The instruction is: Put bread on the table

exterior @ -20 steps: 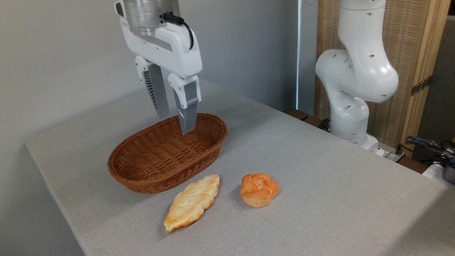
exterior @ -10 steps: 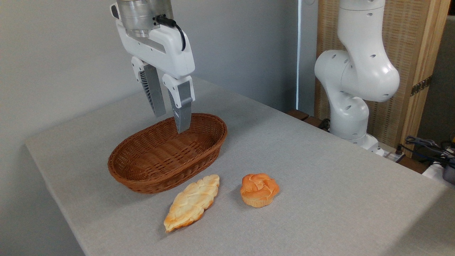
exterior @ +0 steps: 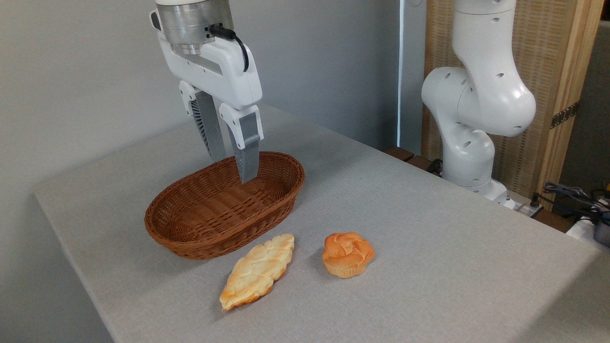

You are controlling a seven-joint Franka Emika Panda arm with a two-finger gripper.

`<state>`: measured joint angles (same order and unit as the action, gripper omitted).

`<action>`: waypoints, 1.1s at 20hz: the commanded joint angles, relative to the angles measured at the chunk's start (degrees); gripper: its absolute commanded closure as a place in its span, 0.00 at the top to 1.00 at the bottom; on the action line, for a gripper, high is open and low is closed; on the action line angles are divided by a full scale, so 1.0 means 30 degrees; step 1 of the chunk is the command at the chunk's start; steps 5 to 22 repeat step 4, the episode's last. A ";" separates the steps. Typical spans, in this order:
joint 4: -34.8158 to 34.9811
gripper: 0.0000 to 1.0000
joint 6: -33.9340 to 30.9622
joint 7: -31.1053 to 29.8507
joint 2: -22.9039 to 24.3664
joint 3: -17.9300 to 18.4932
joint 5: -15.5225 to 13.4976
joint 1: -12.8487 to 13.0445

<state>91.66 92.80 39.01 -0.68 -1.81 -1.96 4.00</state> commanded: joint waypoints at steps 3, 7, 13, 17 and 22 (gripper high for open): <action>-0.0084 1.00 -0.0376 0.0385 0.0080 0.0017 0.0271 -0.0133; -0.0084 1.00 -0.0376 0.0356 0.0080 0.0017 0.0271 -0.0104; -0.0084 1.00 -0.0376 0.0356 0.0080 0.0017 0.0271 -0.0104; -0.0084 1.00 -0.0376 0.0356 0.0080 0.0017 0.0271 -0.0104; -0.0084 1.00 -0.0376 0.0356 0.0080 0.0017 0.0271 -0.0104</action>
